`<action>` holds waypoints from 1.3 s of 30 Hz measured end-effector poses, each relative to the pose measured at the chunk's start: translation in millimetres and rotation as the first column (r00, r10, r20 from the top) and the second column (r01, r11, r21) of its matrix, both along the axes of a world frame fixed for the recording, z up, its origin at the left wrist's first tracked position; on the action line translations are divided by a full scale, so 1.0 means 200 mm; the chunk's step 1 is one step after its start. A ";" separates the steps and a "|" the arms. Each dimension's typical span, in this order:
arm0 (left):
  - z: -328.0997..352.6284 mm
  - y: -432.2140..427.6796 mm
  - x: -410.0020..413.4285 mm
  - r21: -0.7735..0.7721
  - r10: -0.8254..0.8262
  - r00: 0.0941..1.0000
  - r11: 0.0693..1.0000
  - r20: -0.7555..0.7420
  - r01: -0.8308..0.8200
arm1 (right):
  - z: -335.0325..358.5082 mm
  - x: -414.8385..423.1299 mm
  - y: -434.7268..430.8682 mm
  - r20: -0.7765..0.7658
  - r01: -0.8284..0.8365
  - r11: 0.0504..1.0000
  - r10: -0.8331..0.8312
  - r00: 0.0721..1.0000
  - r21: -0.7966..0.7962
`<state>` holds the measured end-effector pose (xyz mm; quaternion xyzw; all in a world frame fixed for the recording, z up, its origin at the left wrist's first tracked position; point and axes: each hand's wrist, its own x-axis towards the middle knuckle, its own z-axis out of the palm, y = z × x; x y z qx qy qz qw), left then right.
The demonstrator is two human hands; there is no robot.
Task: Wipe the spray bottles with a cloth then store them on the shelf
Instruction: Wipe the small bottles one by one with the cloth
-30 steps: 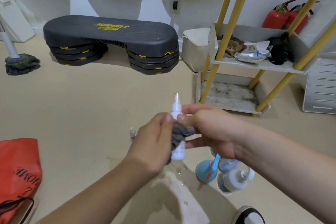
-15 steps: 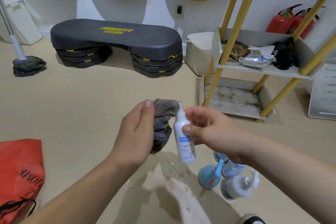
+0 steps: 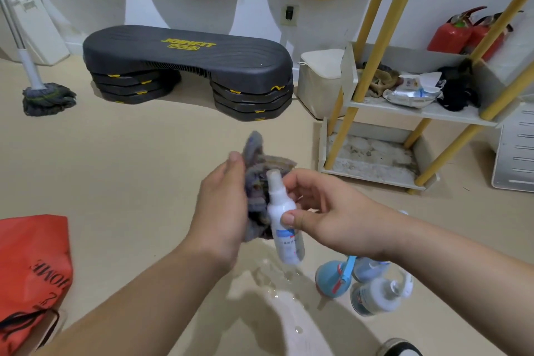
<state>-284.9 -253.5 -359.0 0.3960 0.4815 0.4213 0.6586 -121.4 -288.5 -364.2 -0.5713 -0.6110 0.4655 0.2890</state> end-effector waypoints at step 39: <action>-0.07 0.02 -0.05 -0.276 -0.089 0.993 0.955 0.072 0.106 | 0.02 0.03 -0.03 0.174 0.085 0.996 -0.079 0.982 -0.029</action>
